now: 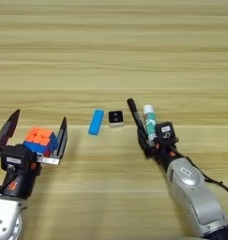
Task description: Move the objects on the table
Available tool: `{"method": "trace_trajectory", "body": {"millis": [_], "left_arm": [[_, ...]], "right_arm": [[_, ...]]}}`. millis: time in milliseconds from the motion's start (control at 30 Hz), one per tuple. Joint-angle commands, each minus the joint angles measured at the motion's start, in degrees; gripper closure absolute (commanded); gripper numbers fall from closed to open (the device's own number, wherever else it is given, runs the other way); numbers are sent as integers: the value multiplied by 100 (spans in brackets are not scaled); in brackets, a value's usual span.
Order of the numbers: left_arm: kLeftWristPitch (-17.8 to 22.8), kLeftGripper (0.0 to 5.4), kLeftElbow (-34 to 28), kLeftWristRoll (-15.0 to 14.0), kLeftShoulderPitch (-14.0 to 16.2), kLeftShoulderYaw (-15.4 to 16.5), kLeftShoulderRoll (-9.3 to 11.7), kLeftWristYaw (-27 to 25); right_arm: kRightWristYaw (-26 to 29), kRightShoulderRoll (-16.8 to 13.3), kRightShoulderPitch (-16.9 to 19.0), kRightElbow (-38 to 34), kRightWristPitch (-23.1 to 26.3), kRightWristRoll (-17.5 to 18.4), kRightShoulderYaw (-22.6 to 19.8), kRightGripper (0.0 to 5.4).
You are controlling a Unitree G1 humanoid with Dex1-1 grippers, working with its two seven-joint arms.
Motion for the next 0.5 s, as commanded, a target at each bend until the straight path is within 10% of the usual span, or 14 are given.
{"method": "trace_trajectory", "body": {"millis": [33, 500], "left_arm": [[-28, 0, -59, -7, 19, 25, 51, -30], [-27, 0, -55, -8, -3, 13, 45, -46]], "right_arm": [[-24, 24, 79, 171, 147, -39, -24, 266], [-7, 48, 100, 152, 140, -53, -51, 376]]}}
